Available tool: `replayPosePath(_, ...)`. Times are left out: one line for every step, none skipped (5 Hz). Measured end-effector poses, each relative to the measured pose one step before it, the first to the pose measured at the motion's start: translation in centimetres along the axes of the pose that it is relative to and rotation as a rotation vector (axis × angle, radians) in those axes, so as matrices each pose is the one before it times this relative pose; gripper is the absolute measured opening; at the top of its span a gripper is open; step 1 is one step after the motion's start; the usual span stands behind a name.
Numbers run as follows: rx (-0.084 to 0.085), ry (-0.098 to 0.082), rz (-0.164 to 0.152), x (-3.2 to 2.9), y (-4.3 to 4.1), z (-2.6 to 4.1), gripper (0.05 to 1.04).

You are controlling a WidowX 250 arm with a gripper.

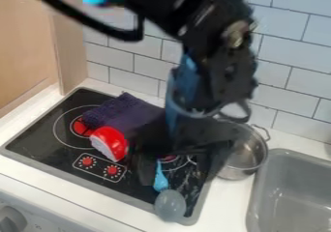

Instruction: Move the gray ball on the top of the violet towel

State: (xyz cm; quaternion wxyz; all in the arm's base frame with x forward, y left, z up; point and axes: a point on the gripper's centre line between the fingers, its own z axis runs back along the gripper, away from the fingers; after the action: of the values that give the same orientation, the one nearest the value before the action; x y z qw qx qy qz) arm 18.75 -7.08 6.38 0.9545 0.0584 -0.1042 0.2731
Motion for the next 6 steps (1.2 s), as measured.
replayPosePath(-0.011,0.0043,0.0502,0.709,0.329,-1.002,0.999)
replayPosePath(0.0049,-0.0038,0.0113,0.394,0.036,-0.645,0.999)
replayPosePath(0.0274,0.0024,0.0146,0.324,0.408,-1.047,0.999)
replayPosePath(0.0285,0.0153,-0.0106,-0.281,-0.121,-1.315,0.999)
replayPosePath(0.043,0.0242,-0.0033,-0.284,0.021,-1.383,0.999)
replayPosePath(-0.0045,-0.0046,0.0086,0.806,-0.665,-0.789,0.999)
